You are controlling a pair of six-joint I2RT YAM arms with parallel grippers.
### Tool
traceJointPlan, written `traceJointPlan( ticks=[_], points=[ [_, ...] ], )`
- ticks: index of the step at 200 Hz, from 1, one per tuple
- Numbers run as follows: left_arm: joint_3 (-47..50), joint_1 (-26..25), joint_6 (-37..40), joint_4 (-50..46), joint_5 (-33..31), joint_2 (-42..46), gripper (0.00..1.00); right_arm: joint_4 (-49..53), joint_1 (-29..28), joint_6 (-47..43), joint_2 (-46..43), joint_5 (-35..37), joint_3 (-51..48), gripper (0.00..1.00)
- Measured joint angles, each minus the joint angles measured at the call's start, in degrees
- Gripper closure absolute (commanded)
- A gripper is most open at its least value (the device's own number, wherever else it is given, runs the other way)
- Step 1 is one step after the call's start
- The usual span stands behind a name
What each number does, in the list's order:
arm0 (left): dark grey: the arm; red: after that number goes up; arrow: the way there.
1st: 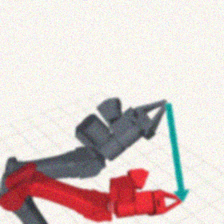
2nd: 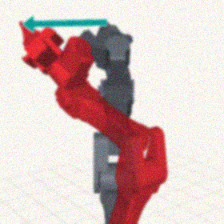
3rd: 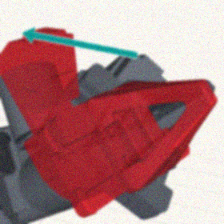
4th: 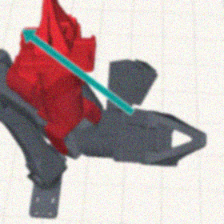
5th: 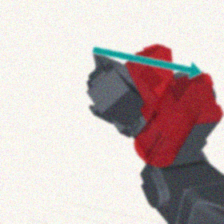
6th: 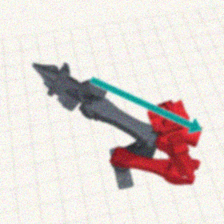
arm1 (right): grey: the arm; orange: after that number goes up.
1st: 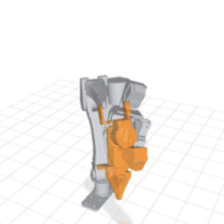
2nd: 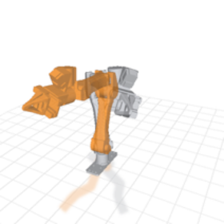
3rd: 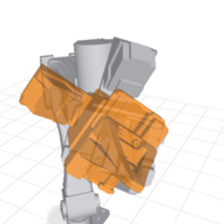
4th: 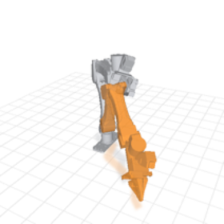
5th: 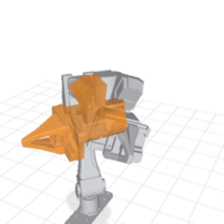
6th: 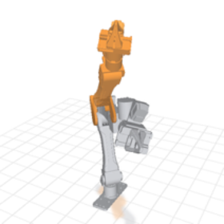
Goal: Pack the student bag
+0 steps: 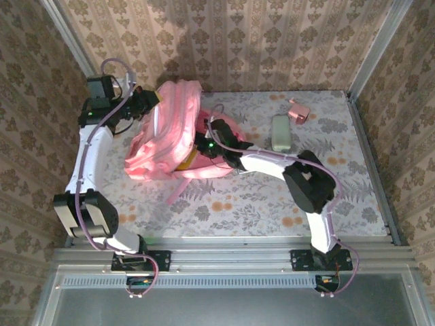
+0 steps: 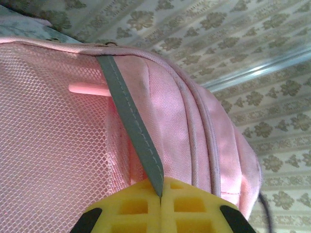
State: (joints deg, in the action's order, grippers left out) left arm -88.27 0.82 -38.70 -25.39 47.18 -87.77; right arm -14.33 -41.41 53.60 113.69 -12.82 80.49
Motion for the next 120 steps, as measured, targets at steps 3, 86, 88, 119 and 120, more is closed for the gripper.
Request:
traceJointPlan(
  ticks=[3, 86, 88, 119, 120],
  points=[
    [0.13, 0.04, -0.02, 0.07, -0.15, 0.04, 1.0, 0.33, 0.0, -0.76, -1.31, 0.22, -0.72, 0.04],
    [2.75, -1.9, 5.79, -4.59, -3.96, 1.99, 1.0, 6.14, 2.19, -15.65, -31.32, 6.78, -25.97, 0.07],
    [2.84, -1.84, 5.84, -4.52, -4.13, 2.01, 1.0, 6.27, 2.27, -15.87, -31.91, 6.82, -26.45, 0.07],
    [3.5, -1.31, 6.6, -3.69, -6.34, 2.01, 1.0, 6.95, 4.59, -18.95, -40.3, 5.84, -32.83, 0.07],
    [3.5, -1.31, 6.62, -3.69, -6.34, 2.01, 1.0, 6.97, 4.63, -18.97, -40.41, 5.75, -32.89, 0.07]
  ],
)
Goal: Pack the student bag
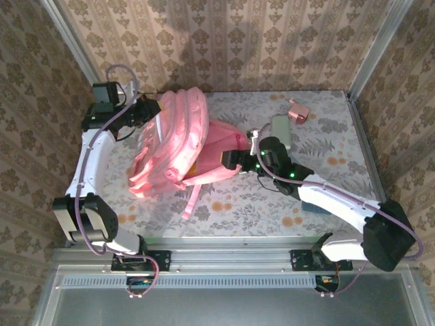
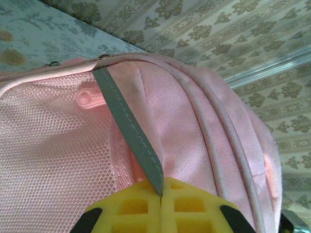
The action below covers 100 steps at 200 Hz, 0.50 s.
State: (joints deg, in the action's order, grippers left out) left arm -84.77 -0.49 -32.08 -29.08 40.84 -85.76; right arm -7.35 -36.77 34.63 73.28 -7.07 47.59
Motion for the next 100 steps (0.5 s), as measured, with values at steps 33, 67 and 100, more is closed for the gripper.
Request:
traceJointPlan(
  ticks=[33, 67, 100],
  points=[
    [-3.72, 0.35, 2.75, -3.13, -2.93, -1.55, 1.0, 3.1, 1.33, -1.53, -2.43, 0.04, -1.53, 0.11],
    [-9.51, -2.34, 11.21, -10.16, -15.28, -2.67, 1.0, 9.11, 6.93, -1.27, -3.87, 2.69, -1.29, 0.14],
    [-9.03, -6.54, 15.72, -12.35, -20.68, -2.86, 1.0, 15.43, 9.68, -3.23, -0.55, 8.66, 2.27, 0.14]
  ],
)
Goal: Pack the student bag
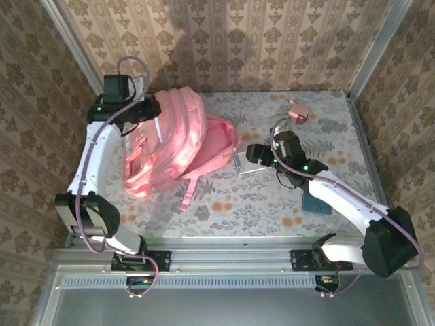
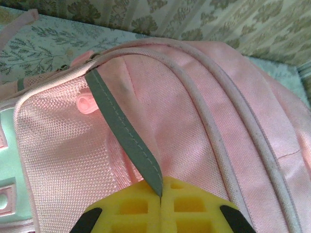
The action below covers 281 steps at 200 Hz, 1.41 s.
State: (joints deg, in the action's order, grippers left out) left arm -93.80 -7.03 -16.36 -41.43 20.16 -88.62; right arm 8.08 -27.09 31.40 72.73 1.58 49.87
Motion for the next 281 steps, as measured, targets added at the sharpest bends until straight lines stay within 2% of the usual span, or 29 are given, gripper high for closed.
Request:
traceJointPlan(
  ticks=[24, 33, 61, 77, 100, 140, 146, 160, 168, 195, 234, 281],
  points=[
    [1.46, -2.99, 2.91, 0.0, -3.67, -0.13, 1.0, 3.96, 0.15, -1.84, 6.4, 2.64, 5.75, 0.2],
    [1.84, -4.26, 3.93, -0.11, -5.07, -0.48, 0.96, 4.87, 0.28, -2.38, 9.01, 3.28, 7.72, 0.24],
    [2.03, -8.02, 6.8, -0.9, -9.09, -2.71, 0.87, 7.69, 1.33, -3.78, 16.2, 4.52, 12.22, 0.46],
    [2.23, -10.05, 8.66, -2.12, -12.2, -4.31, 0.87, 9.14, 2.36, -4.37, 20.44, 5.14, 14.88, 0.48],
    [2.71, -11.74, 10.56, -3.89, -15.04, -6.75, 0.9, 10.86, 3.76, -4.44, 26.27, 5.86, 18.49, 0.48],
    [3.08, -11.78, 11.74, -5.79, -18.51, -8.55, 0.87, 14.58, 4.68, -5.03, 33.62, 8.9, 23.58, 0.43],
    [3.08, -11.65, 11.91, -6.03, -19.3, -8.55, 0.84, 15.13, 4.76, -5.18, 34.45, 9.2, 24.3, 0.42],
    [3.13, -11.19, 12.11, -6.29, -21.07, -8.55, 0.67, 16.24, 4.98, -5.79, 36.2, 9.68, 25.79, 0.39],
    [3.23, -10.88, 12.33, -6.36, -21.84, -8.55, 0.61, 16.85, 5.09, -5.99, 37.0, 9.84, 26.38, 0.38],
    [3.8, -10.73, 12.85, -6.23, -23.28, -8.2, 0.52, 18.03, 5.53, -6.88, 39.74, 8.57, 28.0, 0.37],
    [6.58, -12.02, 11.52, -5.09, -21.35, -1.84, 0.46, 18.03, 5.84, -7.72, 41.05, 4.28, 28.04, 0.37],
    [11.67, -16.35, 5.68, -0.13, -13.46, 7.32, 0.5, 16.31, 3.76, -7.15, 39.15, 0.66, 25.24, 0.36]
  ],
)
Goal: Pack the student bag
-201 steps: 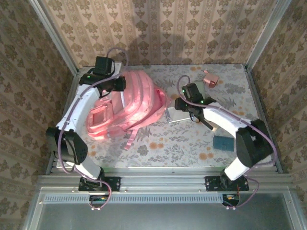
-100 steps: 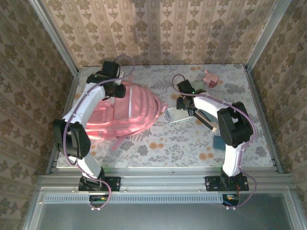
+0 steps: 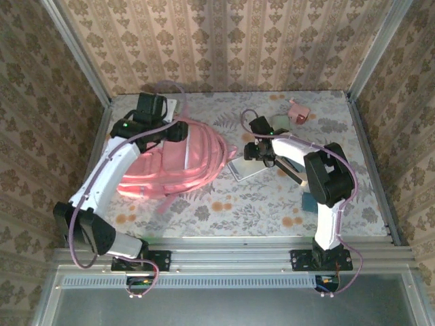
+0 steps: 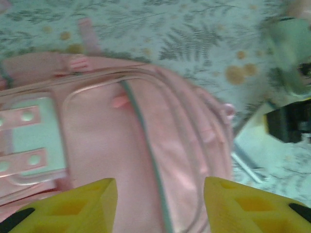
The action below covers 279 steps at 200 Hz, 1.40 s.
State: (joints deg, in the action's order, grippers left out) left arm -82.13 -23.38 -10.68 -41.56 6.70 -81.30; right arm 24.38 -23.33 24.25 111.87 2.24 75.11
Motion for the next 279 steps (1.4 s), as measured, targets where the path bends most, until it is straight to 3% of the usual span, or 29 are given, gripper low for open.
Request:
traceJointPlan(
  ticks=[52, 110, 150, 179, 215, 279],
  points=[
    [9.53, -10.01, -7.61, 5.33, 6.8, 0.83, 0.46, -1.75, -3.52, 3.39, -8.04, -0.11, -11.15, 0.38],
    [18.47, -15.37, -15.15, 12.46, 12.7, -0.17, 0.46, -2.51, -9.77, 3.52, -13.4, 3.56, -18.14, 0.4],
    [18.91, -16.72, -16.17, 14.38, 12.04, -4.26, 0.46, -1.38, -9.11, 5.77, -22.18, 1.7, -26.01, 0.39],
    [15.69, -17.14, -16.2, 14.51, 10.99, -10.88, 0.48, -2.4, -4.42, 7.91, -29.31, -5.42, -31.21, 0.38],
    [7.5, -20.15, -16.13, 14.27, 9.05, -21.27, 0.45, -3.48, -0.17, 9.2, -30.56, -9.73, -32.0, 0.37],
    [-7.74, -22.62, -12.26, 9.86, 3.3, -35.74, 0.43, -7.48, 2.1, 18.84, -41.31, -14.34, -41.31, 0.38]
  ],
)
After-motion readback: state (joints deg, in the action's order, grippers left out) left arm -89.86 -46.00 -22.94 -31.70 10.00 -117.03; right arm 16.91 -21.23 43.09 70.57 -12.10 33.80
